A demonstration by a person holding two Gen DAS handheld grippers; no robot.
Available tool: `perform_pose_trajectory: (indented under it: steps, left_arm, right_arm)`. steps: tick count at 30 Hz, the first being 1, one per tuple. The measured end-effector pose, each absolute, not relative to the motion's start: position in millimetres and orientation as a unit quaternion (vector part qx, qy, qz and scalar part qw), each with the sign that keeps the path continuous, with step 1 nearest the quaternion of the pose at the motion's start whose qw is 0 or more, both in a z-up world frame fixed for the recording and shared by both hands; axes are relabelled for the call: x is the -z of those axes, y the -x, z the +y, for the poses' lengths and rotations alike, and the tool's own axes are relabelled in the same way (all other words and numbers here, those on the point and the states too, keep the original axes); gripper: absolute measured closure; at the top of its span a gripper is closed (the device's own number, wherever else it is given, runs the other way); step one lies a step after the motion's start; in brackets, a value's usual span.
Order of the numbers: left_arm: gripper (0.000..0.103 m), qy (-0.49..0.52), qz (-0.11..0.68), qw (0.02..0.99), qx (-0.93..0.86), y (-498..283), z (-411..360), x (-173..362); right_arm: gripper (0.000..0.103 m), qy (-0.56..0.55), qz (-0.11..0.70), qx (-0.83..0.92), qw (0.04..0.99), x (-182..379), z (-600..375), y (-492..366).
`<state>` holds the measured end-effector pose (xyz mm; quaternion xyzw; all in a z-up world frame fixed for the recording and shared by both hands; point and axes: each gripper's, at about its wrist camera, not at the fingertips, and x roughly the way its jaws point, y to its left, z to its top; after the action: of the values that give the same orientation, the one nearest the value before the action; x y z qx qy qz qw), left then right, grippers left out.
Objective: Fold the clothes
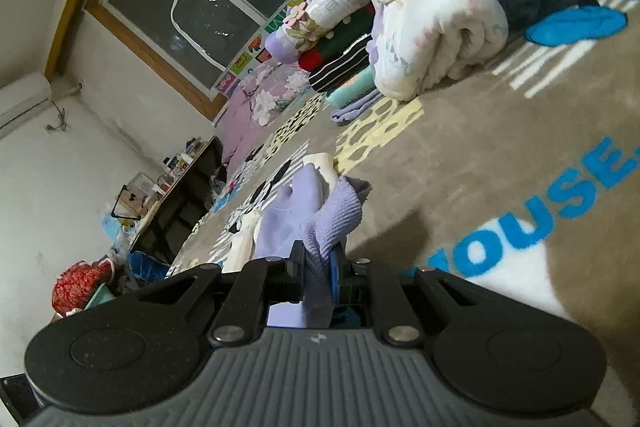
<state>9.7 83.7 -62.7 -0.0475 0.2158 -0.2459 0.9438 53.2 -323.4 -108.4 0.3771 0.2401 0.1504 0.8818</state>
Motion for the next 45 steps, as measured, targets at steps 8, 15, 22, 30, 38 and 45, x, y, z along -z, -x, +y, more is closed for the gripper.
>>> perform_pose_trajectory:
  steps: [8,15,22,30,38,45]
  left_arm:
    - [0.068,-0.059,0.292,0.904,0.305,8.1,40.1,80.4]
    - [0.059,-0.075,0.312,0.893,0.316,16.3,39.0,79.8]
    - [0.057,-0.003,0.321,0.904,0.284,-16.4,49.3,96.2]
    - [0.054,0.002,0.312,0.896,0.315,2.5,50.1,86.1]
    - [0.044,-0.078,0.296,0.887,0.346,20.2,34.8,86.1]
    - [0.038,-0.094,0.303,0.881,0.35,20.5,39.2,93.0]
  right_arm:
    - [0.089,-0.344,0.26,-0.147,0.89,91.9,-320.8,-63.3]
    - [0.089,-0.331,0.278,-0.15,0.889,85.1,-319.8,-70.5]
    - [0.089,-0.314,0.282,-0.157,0.893,73.5,-315.5,-77.5]
    - [0.089,-0.306,0.284,-0.161,0.894,65.4,-312.1,-80.6]
    - [0.089,-0.304,0.295,-0.151,0.893,51.4,-307.9,-84.4]
    - [0.089,-0.273,0.321,-0.142,0.896,25.1,-288.3,-108.6]
